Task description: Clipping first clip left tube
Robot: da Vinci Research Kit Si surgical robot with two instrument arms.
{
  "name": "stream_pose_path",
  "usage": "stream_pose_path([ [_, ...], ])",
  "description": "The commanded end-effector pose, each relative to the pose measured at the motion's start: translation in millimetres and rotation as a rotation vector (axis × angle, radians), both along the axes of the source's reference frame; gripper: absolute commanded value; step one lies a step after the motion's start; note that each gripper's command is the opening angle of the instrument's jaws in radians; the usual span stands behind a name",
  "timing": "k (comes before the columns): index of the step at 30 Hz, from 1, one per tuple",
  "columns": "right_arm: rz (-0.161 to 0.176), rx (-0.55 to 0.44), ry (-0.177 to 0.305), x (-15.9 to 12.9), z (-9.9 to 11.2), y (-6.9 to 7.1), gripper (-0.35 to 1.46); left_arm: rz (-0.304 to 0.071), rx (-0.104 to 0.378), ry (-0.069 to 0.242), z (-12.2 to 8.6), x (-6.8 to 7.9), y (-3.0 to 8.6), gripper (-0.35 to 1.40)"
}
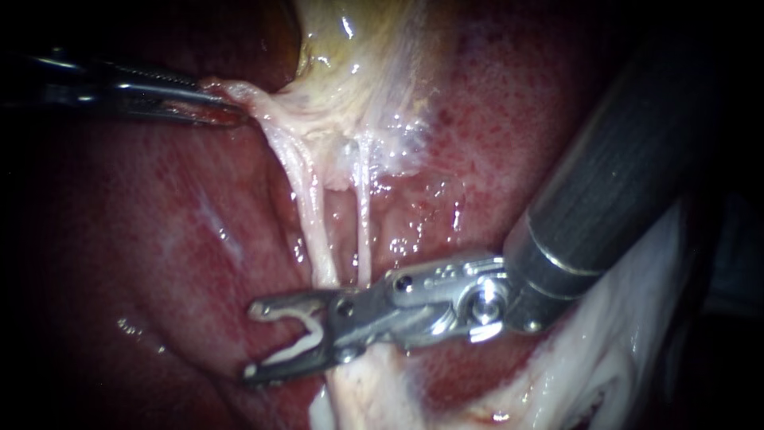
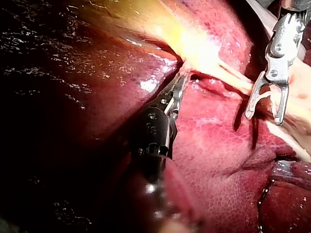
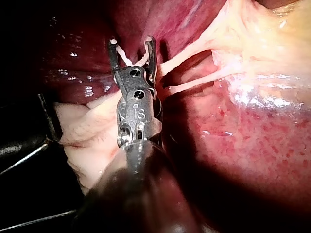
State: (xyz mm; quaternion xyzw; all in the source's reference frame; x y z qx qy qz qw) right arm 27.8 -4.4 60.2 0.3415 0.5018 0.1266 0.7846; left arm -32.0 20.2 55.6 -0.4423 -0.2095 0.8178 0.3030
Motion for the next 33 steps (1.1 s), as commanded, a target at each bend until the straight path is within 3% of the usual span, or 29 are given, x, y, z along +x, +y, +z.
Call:
stream_pose_path([
  [1, -0.001, 0.000, 0.001, 0.0, -0.1, 0.0, 0.47, 0.001, 0.000, -0.001, -0.1, 0.0, 0.0, -0.35],
  [7, -0.003, 0.003, 0.003, -0.8, -0.7, 0.2, 0.47, 0.004, 0.001, -0.003, -0.3, 0.7, 0.1, -0.35],
  [19, 0.012, 0.018, 0.011, -4.6, -3.6, 2.3, 0.47, 0.009, 0.007, -0.008, -1.6, 2.2, 0.4, -0.35],
  [33, 0.038, 0.030, 0.039, -7.5, -3.6, 3.8, 0.47, 0.005, 0.006, -0.005, -2.0, 2.9, 0.7, -0.35],
])
